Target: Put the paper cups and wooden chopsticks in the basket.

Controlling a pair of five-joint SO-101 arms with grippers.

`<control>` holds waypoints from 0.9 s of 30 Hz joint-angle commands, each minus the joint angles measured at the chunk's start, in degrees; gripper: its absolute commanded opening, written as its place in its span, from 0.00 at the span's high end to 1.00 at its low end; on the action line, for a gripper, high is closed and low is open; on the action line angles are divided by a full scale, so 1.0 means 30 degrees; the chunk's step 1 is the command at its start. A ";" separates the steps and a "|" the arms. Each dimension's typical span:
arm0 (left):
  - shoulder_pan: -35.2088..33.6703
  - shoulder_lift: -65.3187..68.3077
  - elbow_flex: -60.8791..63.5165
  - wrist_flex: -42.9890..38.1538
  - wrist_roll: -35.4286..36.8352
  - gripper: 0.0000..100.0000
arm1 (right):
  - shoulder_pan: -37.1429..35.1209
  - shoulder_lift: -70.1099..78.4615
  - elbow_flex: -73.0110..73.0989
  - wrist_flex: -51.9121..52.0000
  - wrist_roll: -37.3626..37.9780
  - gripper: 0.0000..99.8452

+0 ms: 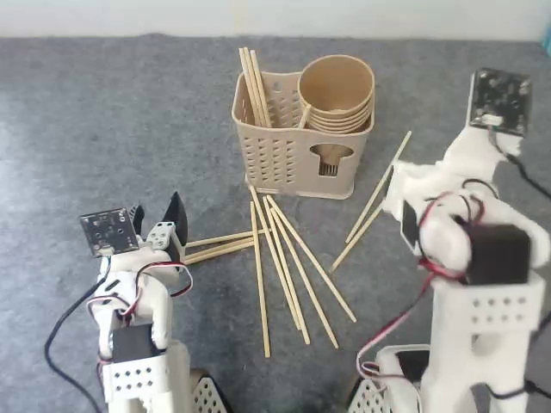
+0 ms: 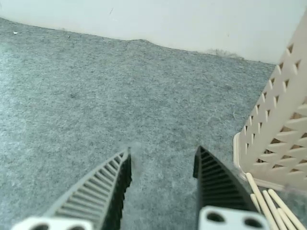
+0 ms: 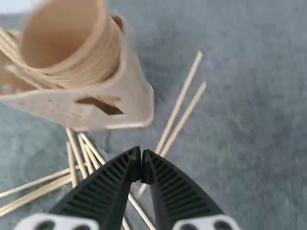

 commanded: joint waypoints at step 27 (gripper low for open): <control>-0.0059 -0.0381 -0.0190 0.0088 -0.0176 0.80 | 0.2242 1.3407 0.2725 -1.2469 -0.4103 0.99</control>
